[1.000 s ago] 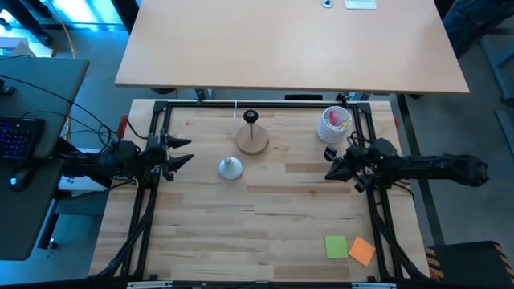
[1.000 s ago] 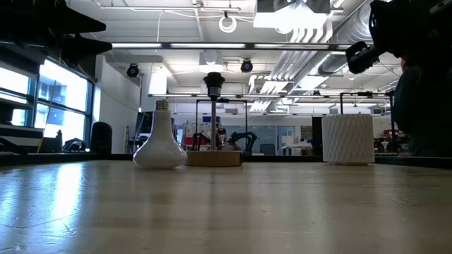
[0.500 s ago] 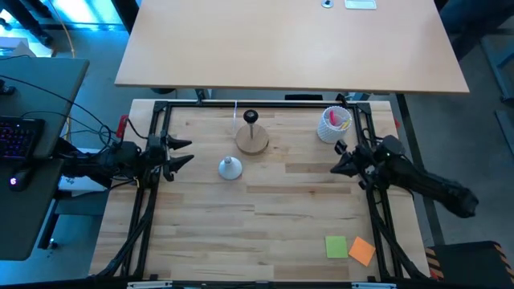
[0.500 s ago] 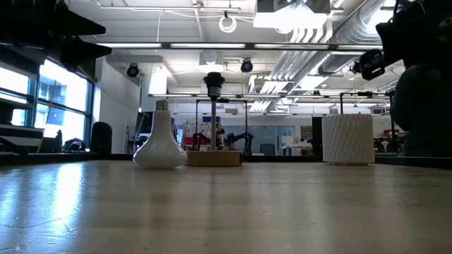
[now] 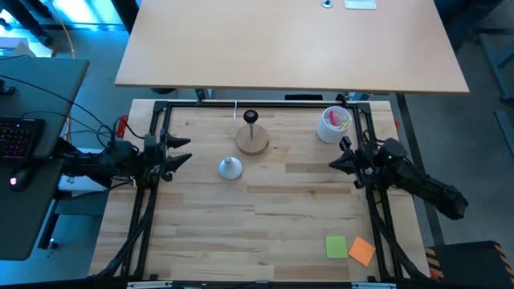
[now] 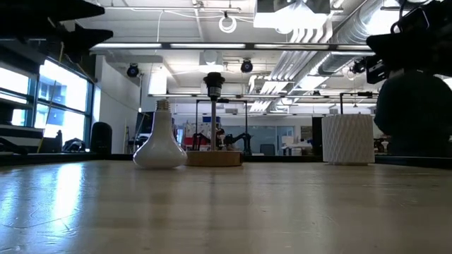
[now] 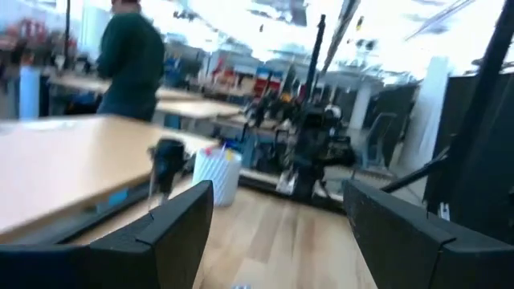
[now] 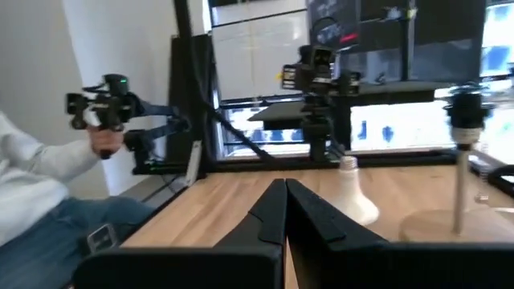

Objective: Screw lightbulb
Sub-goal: Return to Home Position

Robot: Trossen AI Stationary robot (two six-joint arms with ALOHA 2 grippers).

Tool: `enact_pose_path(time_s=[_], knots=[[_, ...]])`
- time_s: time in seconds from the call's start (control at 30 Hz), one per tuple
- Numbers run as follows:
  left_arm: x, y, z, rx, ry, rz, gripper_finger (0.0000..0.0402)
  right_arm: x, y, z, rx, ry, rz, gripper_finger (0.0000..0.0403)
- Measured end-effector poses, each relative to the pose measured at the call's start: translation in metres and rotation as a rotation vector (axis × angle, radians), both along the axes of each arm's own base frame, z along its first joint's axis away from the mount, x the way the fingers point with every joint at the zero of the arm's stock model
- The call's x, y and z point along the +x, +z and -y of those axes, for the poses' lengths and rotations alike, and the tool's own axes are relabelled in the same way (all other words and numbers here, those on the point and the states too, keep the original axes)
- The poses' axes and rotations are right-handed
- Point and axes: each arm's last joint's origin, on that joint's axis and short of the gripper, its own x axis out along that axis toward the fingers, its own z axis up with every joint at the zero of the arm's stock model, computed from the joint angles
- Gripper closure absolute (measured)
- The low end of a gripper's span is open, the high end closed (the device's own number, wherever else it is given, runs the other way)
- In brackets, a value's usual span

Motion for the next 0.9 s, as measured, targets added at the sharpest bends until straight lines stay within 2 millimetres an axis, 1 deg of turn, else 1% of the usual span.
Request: enact_pose_path(time_s=[0.1, 0.2, 0.27, 0.33, 0.43, 0.6, 0.73, 0.9], knots=[[0.005, -0.009, 0.000, 0.036, 0.025, 0.035, 0.0126, 0.002, -0.002, -0.004, 0.007, 0.039, -0.016, 0.0403], [0.010, -0.025, 0.000, 0.047, 0.066, 0.017, 0.0126, 0.003, -0.008, -0.006, 0.015, 0.054, -0.072, 0.0403], [0.012, -0.033, 0.000, 0.043, 0.063, -0.011, 0.0126, 0.004, -0.008, -0.007, 0.011, 0.039, -0.066, 0.0403], [0.013, -0.032, 0.001, 0.047, 0.044, -0.003, 0.0126, 0.004, -0.007, -0.007, 0.007, 0.029, -0.060, 0.0403], [0.010, -0.024, 0.000, 0.094, 0.060, 0.008, 0.0126, 0.004, -0.007, -0.007, -0.001, 0.023, -0.058, 0.0403], [0.007, -0.019, -0.004, 0.125, 0.101, -0.059, 0.0126, 0.004, -0.007, -0.007, -0.009, 0.022, -0.056, 0.0403], [0.009, -0.022, -0.006, 0.111, 0.035, -0.052, 0.0126, 0.004, -0.007, -0.007, -0.009, 0.022, -0.056, 0.0403], [0.014, -0.037, -0.011, 0.091, -0.029, -0.026, 0.0126, 0.004, -0.007, -0.007, -0.009, 0.023, -0.056, 0.0403]])
